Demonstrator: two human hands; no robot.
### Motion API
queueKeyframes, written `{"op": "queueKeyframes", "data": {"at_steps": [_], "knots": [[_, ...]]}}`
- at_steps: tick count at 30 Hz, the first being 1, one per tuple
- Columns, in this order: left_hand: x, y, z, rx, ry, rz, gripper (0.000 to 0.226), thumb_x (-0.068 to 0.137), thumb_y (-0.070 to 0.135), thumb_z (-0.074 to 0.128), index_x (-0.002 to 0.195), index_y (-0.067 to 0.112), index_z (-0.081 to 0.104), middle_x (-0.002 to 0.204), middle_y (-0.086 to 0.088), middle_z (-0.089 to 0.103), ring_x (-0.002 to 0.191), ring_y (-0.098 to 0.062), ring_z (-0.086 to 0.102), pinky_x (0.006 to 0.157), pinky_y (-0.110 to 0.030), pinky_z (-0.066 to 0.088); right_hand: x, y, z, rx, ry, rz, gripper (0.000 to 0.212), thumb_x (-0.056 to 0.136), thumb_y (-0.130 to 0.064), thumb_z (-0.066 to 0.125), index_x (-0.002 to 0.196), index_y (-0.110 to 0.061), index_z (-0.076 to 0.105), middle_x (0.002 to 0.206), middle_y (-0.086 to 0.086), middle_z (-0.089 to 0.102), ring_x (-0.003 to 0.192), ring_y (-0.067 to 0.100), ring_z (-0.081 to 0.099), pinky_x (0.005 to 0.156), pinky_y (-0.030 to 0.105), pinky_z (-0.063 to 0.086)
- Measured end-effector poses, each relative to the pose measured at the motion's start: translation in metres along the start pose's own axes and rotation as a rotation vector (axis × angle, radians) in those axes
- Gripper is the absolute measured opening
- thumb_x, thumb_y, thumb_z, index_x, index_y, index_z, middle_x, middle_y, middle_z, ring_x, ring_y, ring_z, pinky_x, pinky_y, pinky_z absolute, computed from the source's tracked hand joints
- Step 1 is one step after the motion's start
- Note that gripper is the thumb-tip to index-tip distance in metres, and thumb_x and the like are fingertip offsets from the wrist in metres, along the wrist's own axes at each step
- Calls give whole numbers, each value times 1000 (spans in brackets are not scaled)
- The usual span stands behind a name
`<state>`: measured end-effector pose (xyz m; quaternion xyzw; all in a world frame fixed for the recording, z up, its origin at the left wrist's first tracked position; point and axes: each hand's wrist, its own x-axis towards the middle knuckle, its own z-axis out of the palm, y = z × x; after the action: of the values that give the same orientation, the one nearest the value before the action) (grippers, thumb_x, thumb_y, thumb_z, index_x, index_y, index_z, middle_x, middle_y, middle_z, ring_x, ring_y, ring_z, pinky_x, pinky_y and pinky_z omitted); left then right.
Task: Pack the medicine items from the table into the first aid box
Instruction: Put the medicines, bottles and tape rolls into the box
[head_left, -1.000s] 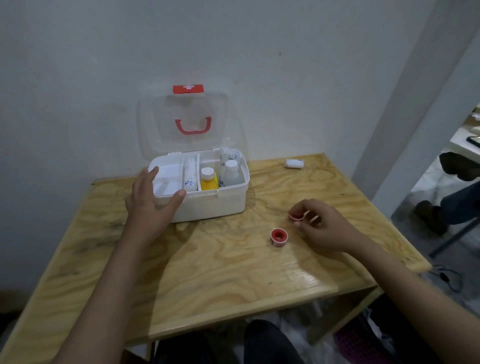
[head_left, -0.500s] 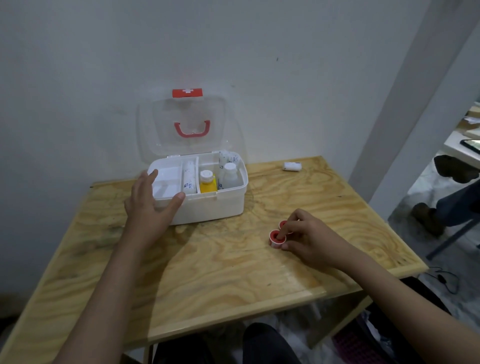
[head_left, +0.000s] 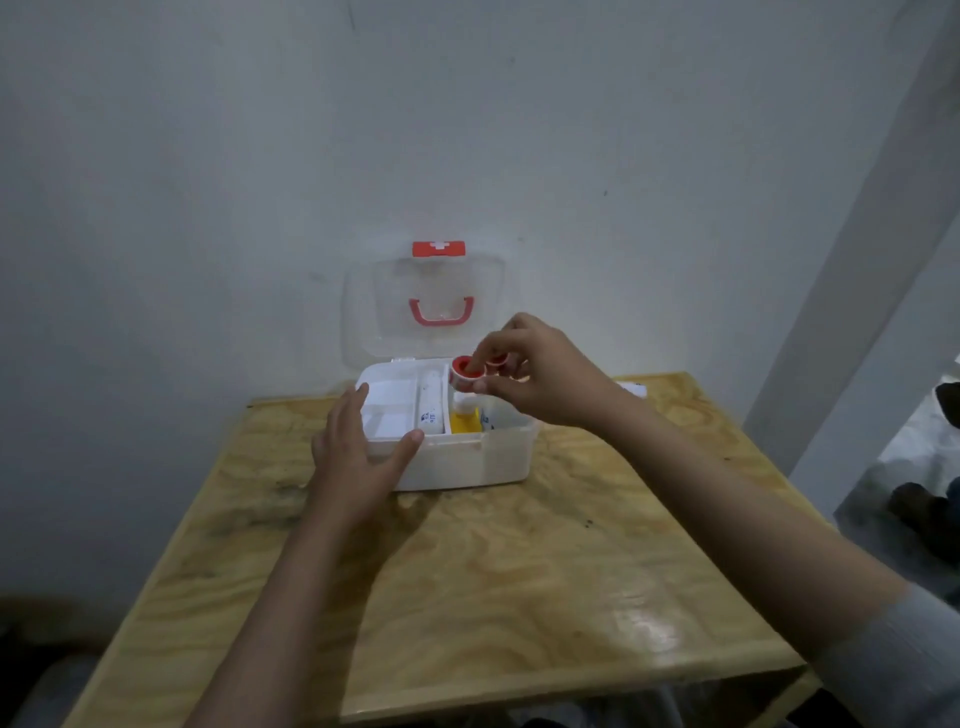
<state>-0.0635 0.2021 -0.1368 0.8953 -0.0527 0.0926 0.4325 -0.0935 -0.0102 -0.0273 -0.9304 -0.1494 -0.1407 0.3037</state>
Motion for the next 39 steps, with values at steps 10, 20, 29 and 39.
{"op": "queueKeyframes", "data": {"at_steps": [10,20,29,39], "knots": [[0,6,1,4,-27,-47,100,74,69,56,150,37,0,159,9,10,144,-27,10,109,-53,26,97,-18,76,-195,-251,-53,25,79,-26,72,96,-7,72,90,10,68,82,18,58,70,27,44],[7,-1,-24,66,44,-78,98,75,68,56,150,33,2,160,9,8,145,-25,10,110,-54,31,122,-35,84,-112,-243,-90,23,80,-16,71,102,-11,71,109,9,69,90,17,62,75,24,47],[10,-11,-27,38,66,-67,97,75,65,60,150,33,7,159,8,14,144,-23,13,110,-52,31,83,65,14,-117,120,113,14,79,-10,67,92,-8,72,96,12,70,73,15,58,74,26,48],[15,-9,-16,28,51,-63,97,73,68,60,149,34,10,158,8,18,143,-24,15,108,-54,33,24,203,-4,-457,99,537,34,85,-25,61,118,-17,60,117,13,60,111,36,52,83,45,51]]}}
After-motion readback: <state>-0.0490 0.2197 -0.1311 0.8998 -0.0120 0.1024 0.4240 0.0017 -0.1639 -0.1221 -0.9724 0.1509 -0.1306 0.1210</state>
